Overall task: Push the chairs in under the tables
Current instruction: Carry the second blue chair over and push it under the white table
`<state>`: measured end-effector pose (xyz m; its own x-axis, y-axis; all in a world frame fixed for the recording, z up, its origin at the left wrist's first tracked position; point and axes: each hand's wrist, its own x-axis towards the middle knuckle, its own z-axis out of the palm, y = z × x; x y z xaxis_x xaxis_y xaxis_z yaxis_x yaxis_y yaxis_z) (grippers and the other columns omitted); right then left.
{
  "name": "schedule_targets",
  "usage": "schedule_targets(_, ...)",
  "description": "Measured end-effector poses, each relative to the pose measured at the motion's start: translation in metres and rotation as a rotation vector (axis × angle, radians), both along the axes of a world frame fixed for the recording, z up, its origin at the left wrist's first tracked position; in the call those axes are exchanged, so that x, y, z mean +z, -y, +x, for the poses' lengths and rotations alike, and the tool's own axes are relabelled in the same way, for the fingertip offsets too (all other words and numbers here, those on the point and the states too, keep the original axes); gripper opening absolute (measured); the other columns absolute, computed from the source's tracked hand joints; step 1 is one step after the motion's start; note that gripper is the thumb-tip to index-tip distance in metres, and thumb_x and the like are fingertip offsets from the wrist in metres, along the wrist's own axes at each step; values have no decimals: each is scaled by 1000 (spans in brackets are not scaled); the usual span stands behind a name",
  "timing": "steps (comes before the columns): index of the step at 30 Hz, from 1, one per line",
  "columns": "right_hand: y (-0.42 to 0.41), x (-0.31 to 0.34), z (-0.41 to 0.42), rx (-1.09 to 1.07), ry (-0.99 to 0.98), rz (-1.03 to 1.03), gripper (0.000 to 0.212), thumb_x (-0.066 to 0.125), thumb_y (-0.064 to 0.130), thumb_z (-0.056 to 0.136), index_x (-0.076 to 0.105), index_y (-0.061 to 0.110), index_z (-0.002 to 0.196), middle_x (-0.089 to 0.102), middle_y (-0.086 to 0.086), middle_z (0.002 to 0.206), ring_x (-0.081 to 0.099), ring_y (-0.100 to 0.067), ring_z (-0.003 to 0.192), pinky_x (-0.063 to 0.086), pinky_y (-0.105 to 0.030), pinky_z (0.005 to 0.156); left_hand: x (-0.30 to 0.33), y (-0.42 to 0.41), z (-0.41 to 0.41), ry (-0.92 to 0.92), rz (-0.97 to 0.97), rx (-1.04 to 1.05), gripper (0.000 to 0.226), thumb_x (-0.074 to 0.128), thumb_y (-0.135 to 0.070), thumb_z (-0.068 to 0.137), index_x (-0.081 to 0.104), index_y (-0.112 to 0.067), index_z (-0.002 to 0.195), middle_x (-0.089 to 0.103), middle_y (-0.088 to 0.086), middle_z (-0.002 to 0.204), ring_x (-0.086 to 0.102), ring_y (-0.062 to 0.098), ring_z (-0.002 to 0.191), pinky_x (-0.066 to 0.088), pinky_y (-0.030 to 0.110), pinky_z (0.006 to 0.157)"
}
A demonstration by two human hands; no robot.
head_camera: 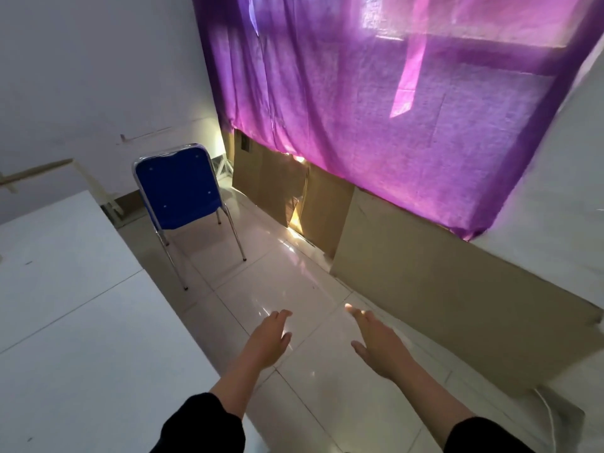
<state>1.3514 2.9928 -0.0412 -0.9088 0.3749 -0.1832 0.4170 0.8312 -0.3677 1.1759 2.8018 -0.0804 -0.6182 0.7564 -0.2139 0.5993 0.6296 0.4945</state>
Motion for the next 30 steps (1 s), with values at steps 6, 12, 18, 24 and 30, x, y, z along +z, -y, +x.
schedule_targets(6, -42, -38, -77, 90, 23, -103, 73, 55, 27, 87, 13, 39, 146, 42, 2, 139, 53, -25, 114, 43, -32, 93, -19, -23, -73, 32, -37, 118, 43, 47, -21, 96, 36, -19, 137, 47, 3, 128, 50, 18, 118, 45, 36, 95)
schedule_targets(12, -122, -38, -202, 262, 42, -76, 69, 54, 29, 88, 16, 36, 145, 41, 1, 137, 54, -26, 108, 45, -35, 86, -35, -62, -152, 62, -32, 301, 44, 48, -20, 94, 37, -20, 136, 47, 4, 130, 48, 19, 122, 42, 37, 99)
schedule_targets(18, -207, -17, -314, 360, 67, -37, 66, 53, 25, 90, 17, 30, 145, 41, -1, 133, 59, -26, 98, 47, -34, 79, -27, -113, -215, 51, 0, 416, 45, 47, -22, 94, 35, -20, 138, 45, 2, 132, 49, 18, 120, 43, 38, 100)
schedule_targets(24, -243, -28, -419, 462, 159, -25, 71, 53, 25, 90, 12, 26, 148, 38, -9, 136, 53, -28, 112, 47, -39, 87, -24, -131, -260, 65, 32, 604, 46, 48, -20, 95, 35, -17, 138, 45, 4, 132, 49, 19, 119, 41, 34, 100)
schedule_targets(30, -211, -44, -508, 660, 150, -82, 69, 52, 25, 93, 10, 31, 147, 38, -4, 141, 57, -21, 108, 49, -33, 87, -36, -102, -317, 129, -41, 784, 46, 48, -16, 95, 34, -12, 139, 43, 10, 137, 48, 24, 122, 37, 33, 104)
